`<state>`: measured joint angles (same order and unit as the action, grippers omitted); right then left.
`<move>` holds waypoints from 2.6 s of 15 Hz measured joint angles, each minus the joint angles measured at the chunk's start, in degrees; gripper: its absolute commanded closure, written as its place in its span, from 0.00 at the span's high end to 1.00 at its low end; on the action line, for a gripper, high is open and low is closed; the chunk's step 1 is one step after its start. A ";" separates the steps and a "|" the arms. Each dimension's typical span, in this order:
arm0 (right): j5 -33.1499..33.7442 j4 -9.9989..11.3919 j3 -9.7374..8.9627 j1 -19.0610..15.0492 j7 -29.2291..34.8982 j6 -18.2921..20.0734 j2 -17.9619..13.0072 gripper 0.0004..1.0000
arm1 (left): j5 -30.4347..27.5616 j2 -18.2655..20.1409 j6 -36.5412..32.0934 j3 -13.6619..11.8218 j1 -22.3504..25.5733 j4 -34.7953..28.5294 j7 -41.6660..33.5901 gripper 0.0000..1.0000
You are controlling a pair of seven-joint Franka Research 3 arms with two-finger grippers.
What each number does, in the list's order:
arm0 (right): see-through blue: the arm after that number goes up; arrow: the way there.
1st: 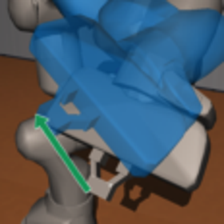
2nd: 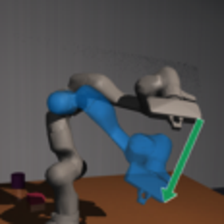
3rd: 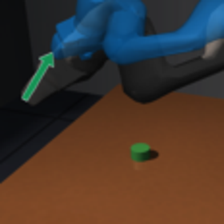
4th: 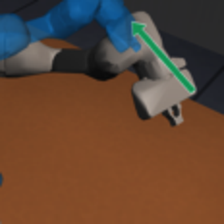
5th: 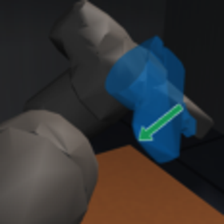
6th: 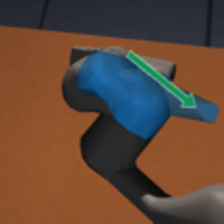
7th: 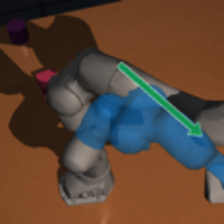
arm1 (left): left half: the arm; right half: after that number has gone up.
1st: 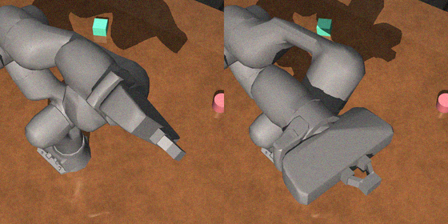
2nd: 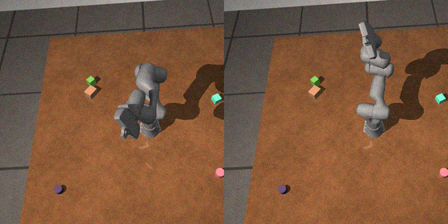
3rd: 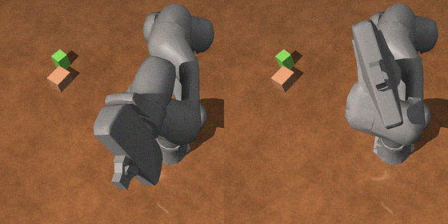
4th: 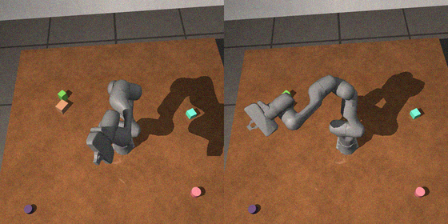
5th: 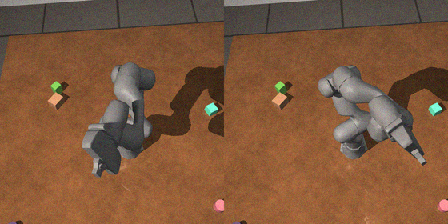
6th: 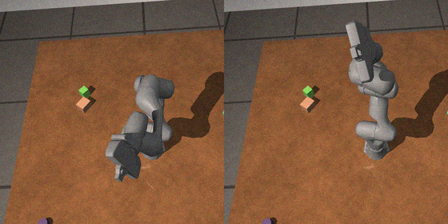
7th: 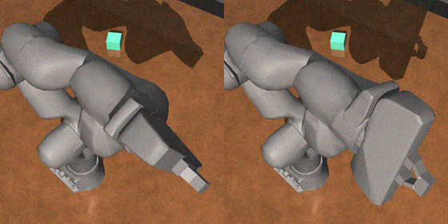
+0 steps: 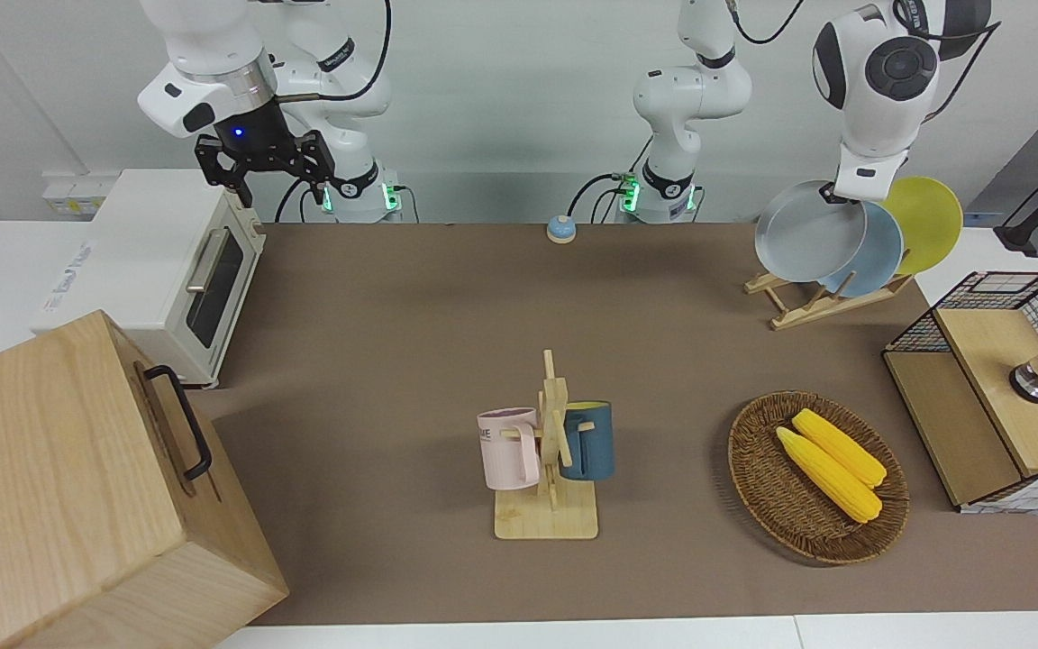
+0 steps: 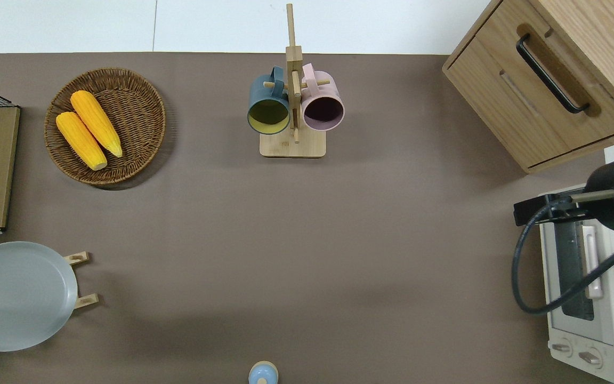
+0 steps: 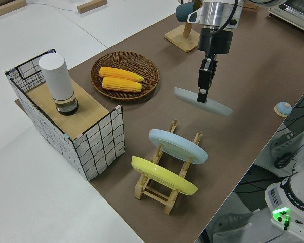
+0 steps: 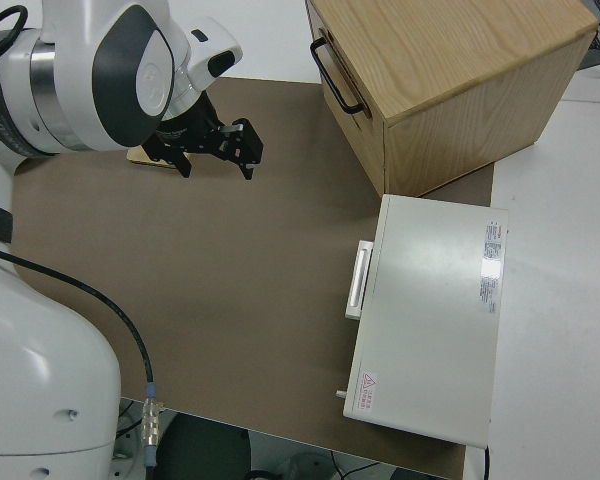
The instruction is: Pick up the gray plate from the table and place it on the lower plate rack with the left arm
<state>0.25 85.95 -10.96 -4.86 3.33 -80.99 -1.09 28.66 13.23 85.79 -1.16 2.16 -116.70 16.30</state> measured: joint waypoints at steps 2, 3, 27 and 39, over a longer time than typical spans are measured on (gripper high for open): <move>0.00 0.00 0.00 0.00 0.00 0.00 0.00 0.99 | 2.52 0.20 0.33 0.88 -0.30 -1.40 3.12 0.00; 0.00 0.00 0.00 0.00 0.00 0.00 0.00 0.99 | 3.91 0.26 0.45 1.40 -0.32 -2.08 4.45 0.00; 0.00 0.00 0.00 0.00 0.00 0.00 0.00 0.99 | 15.85 1.31 5.40 6.27 -1.15 -13.19 21.84 0.00; 0.00 0.00 0.00 0.00 0.00 0.00 0.00 0.99 | 16.04 1.26 9.22 6.34 -2.69 -18.71 30.12 0.00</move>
<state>0.25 85.95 -10.96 -4.86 3.33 -80.99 -1.09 44.70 14.49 95.01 5.18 -0.53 -135.41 46.42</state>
